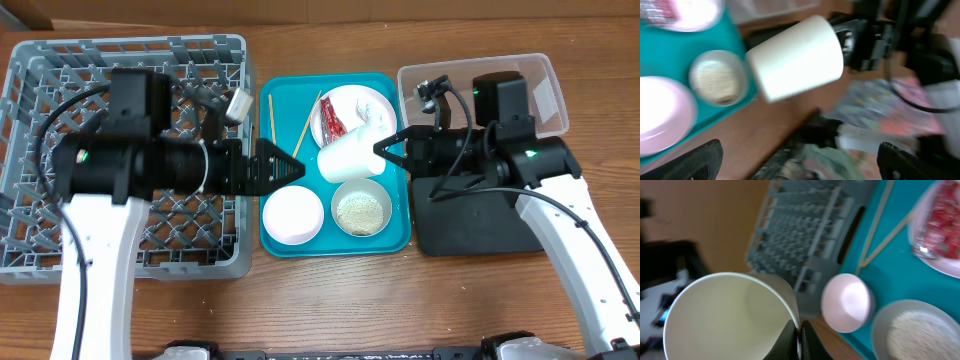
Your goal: Sort waste into correct bins and load items into the dishwasher
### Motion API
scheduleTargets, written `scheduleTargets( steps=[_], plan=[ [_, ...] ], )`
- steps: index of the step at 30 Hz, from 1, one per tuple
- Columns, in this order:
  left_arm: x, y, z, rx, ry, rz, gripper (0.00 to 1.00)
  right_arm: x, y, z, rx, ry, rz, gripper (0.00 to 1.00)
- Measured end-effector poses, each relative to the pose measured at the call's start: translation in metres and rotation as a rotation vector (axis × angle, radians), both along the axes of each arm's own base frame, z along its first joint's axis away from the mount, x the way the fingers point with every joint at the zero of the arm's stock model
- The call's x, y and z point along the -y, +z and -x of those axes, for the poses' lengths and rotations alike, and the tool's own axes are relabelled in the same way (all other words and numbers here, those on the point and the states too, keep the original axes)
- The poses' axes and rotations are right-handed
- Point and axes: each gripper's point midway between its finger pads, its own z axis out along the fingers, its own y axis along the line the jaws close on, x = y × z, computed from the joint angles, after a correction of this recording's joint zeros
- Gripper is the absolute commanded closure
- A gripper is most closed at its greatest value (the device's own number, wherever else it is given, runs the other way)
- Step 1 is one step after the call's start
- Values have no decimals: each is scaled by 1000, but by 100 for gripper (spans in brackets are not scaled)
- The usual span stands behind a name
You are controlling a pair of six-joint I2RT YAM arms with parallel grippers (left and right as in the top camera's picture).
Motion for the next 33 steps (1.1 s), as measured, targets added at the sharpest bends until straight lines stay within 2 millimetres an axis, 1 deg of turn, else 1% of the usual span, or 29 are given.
scheduleTargets(
  steps=[3,7,10,13,15,17,19,21,24,28,33],
  plan=[
    [14,5,-4,-20,-90,144,0,-8,18,10,49,95,-94,96],
    [22,11,-8,-33,-150,271,0,-15,39,19,107,187,-193,96],
    [25,19,-8,-15,-179,344,0,-17,51,18,141,214,-236,96],
    [27,29,-5,17,-203,407,2,-21,69,14,203,234,-277,96],
    [27,34,-4,29,-211,435,3,-25,77,13,230,244,-292,96],
    [28,37,-3,36,-217,455,4,-31,81,14,229,247,-299,96],
    [29,40,-2,44,-226,471,5,-40,81,15,208,238,-294,96],
    [31,41,0,42,-233,475,7,-49,81,15,194,225,-286,96],
    [35,42,4,33,-248,482,9,-57,85,14,212,215,-288,96],
    [40,43,8,29,-269,492,17,-59,93,9,234,194,-301,96],
    [40,44,8,31,-270,496,17,-59,94,7,214,177,-305,96]
  ],
)
